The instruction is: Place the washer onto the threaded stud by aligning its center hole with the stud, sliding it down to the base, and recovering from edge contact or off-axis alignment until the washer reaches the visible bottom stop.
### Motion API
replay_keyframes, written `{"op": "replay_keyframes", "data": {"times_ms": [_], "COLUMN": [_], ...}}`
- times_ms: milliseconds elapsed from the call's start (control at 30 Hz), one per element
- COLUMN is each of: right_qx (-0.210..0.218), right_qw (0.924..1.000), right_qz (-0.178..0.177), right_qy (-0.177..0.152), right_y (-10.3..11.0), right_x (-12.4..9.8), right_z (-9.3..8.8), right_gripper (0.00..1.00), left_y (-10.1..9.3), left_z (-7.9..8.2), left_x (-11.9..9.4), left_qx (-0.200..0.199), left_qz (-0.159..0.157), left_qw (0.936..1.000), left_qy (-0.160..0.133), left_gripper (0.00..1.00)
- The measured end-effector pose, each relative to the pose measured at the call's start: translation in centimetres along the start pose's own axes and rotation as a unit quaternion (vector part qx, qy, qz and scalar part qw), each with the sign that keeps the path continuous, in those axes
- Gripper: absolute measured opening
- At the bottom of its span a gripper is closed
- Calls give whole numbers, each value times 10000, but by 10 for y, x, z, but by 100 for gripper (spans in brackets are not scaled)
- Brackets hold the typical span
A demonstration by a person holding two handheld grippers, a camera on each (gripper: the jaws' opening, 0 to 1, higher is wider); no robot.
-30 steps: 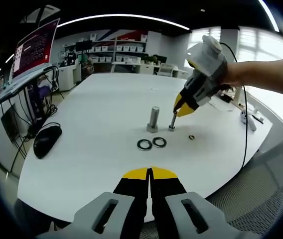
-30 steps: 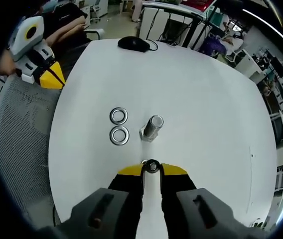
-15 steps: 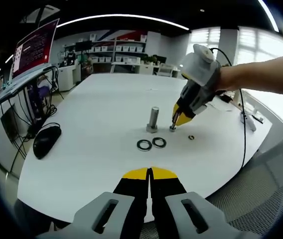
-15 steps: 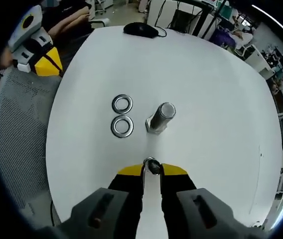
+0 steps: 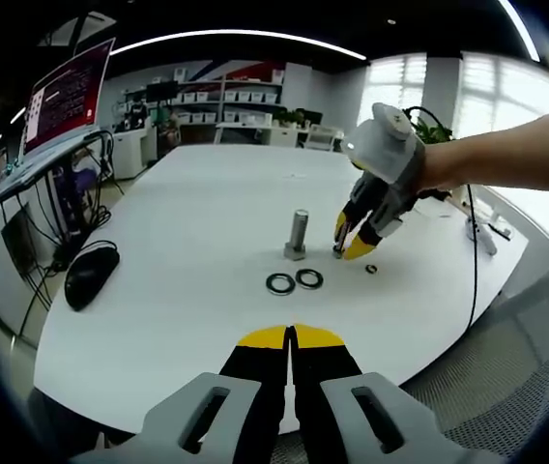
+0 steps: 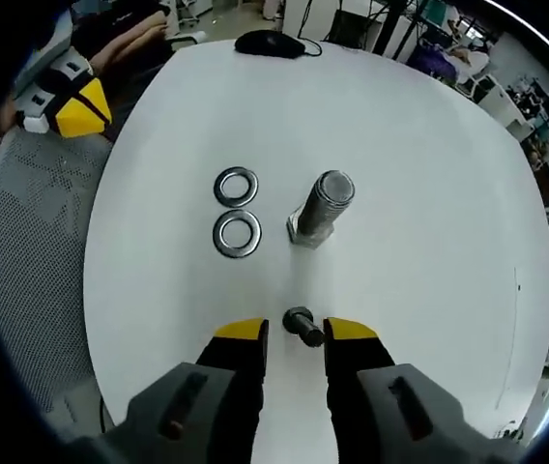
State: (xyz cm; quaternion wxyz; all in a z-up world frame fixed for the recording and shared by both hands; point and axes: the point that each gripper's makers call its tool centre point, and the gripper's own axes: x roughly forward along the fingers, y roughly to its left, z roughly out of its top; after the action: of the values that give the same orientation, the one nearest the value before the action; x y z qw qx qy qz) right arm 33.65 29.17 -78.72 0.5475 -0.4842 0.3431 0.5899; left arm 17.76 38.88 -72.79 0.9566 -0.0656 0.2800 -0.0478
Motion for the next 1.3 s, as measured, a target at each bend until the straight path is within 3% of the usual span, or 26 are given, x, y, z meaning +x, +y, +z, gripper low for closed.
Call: {"op": "replay_keyframes", "data": {"times_ms": [433,700,767,833,1133,1300], "right_qx": [860,999,1027,963,607,-43], "right_qw": [9950,9934,9928,9931,9969,9979], "right_qz": [68,162,329,491,444,525], "right_qy": [-498,-537,-526,-462,-247,367], "right_y": [18,26,32,39,40,45], "right_x": [-13,-13,-12,-11,-8,-7], "right_z": [-25,-43,-45,-45,-47,-45], "right_gripper": [29,28,26,26,27,24], "left_y": [1,3,2,2,3,3], "left_z": [-5,-7,-5,-1,-5,-7], "left_x": [0,0,-1,-2,-1,-1], "left_qx": [18,14,-45,-71,-97,-81], "left_qz": [70,119,95,101,126,131], "left_qw": [9999,9997,9998,9999,9997,9997], "left_qy": [137,201,158,43,165,188], "left_gripper": [0,0,0,0,0,0]}}
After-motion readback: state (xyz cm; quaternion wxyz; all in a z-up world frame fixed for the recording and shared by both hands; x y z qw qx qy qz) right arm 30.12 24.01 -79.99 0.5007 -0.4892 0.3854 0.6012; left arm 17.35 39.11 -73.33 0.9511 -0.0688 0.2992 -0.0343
